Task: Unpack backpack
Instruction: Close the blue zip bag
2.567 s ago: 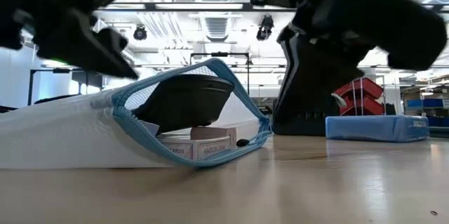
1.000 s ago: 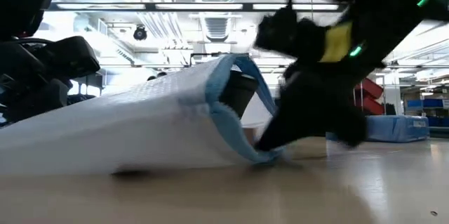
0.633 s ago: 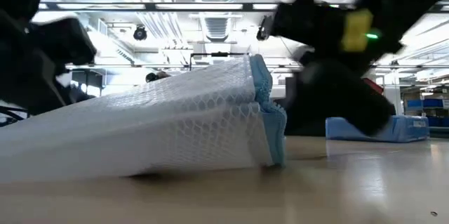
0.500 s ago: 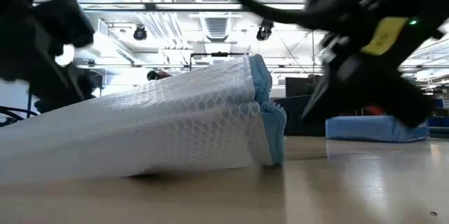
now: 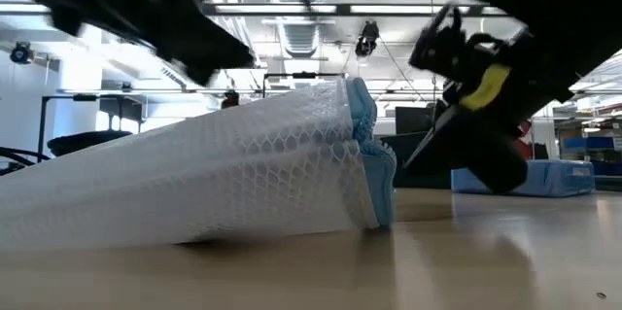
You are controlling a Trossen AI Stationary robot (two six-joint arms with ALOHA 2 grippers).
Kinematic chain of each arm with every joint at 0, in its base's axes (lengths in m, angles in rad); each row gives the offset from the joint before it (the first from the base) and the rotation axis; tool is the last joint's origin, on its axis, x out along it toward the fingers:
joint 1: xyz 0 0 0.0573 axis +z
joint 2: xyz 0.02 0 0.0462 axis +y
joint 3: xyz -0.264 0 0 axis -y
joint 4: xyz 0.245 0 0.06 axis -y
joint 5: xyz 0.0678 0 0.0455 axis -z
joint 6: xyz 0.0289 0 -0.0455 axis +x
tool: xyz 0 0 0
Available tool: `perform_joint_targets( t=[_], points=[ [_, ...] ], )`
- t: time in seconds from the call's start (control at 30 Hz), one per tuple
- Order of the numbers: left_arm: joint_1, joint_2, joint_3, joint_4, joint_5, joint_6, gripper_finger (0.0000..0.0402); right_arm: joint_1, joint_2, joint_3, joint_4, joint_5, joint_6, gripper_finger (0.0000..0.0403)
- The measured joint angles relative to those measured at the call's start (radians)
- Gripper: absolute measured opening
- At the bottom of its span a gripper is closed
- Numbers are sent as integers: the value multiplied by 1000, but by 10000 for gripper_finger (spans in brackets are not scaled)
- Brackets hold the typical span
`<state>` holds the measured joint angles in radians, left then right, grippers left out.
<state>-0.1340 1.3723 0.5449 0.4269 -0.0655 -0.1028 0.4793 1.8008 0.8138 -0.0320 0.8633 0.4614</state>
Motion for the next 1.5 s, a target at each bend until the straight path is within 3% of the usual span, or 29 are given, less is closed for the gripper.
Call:
perform_joint_targets(
  t=[0.17, 0.33, 0.57, 0.87, 1.1, 1.5],
  points=[
    [114, 268, 170, -5, 87, 79, 82, -48, -5, -94, 259, -12, -108, 0],
    [182, 467, 353, -42, 162, 131, 80, -117, -5, -123, 296, -77, -123, 0],
    [220, 627, 521, -191, 189, 192, 80, -125, -5, -133, 300, -115, -140, 0],
    [247, 706, 571, -206, 200, 195, 80, -125, -5, -136, 304, -228, -111, 0],
    [253, 705, 563, -204, 198, 192, 80, -115, -10, -132, 309, -406, -41, 0],
    [262, 703, 540, -204, 189, 173, 80, -4, -29, -133, 206, -532, 98, 0]
  ],
)
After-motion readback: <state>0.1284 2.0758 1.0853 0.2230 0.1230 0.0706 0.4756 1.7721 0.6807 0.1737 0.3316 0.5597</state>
